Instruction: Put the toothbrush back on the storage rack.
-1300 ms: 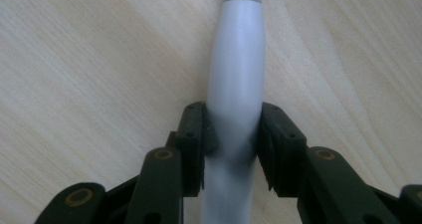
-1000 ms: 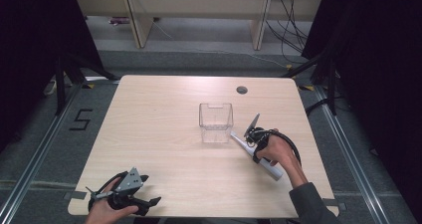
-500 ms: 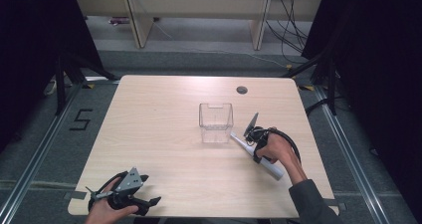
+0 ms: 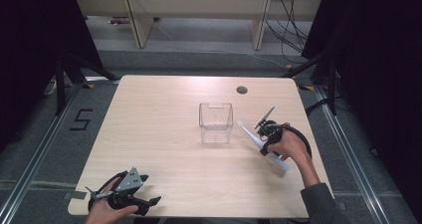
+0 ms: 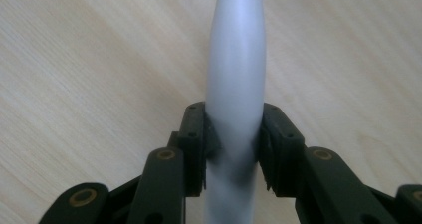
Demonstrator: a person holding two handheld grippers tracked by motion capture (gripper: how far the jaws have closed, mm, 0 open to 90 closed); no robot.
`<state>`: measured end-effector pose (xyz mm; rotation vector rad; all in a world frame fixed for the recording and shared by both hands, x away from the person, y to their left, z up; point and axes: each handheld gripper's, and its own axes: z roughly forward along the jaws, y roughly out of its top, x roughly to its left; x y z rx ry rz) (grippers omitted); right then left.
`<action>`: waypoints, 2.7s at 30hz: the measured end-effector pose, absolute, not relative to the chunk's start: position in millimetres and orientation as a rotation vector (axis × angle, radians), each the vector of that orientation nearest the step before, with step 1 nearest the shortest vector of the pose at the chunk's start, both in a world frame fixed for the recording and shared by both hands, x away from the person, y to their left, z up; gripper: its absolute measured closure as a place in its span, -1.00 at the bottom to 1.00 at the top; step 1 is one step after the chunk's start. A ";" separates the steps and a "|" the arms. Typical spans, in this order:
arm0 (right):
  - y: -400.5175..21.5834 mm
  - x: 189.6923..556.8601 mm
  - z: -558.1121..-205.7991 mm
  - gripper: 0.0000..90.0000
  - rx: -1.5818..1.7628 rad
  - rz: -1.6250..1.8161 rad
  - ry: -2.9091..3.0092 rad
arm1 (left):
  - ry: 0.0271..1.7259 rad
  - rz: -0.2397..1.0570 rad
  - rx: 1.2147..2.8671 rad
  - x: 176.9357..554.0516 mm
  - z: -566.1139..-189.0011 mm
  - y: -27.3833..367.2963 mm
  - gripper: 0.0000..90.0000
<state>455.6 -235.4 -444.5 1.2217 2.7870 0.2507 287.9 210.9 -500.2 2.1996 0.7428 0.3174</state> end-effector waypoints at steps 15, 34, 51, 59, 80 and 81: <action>-262.6 451.4 -419.4 0.49 1.274 0.698 2.518 | 0.731 0.333 2.220 289.2 -499.1 212.5 -0.64; -261.0 453.9 -411.9 0.49 1.151 0.922 2.241 | 0.733 0.327 2.209 287.8 -497.9 210.8 -0.64; -245.8 458.9 -394.7 0.49 1.108 1.145 2.155 | 0.741 0.321 2.204 288.6 -498.0 212.2 -0.64; -234.3 464.1 -383.8 0.49 1.098 1.233 2.159 | 0.739 0.320 2.210 288.8 -498.6 211.5 -0.64; -198.9 478.2 -349.3 0.49 1.075 1.329 2.159 | 0.736 0.313 2.208 288.4 -497.8 211.7 -0.64; -195.4 481.5 -346.8 0.49 1.044 1.337 2.166 | 0.740 0.319 2.203 288.4 -497.9 211.4 -0.64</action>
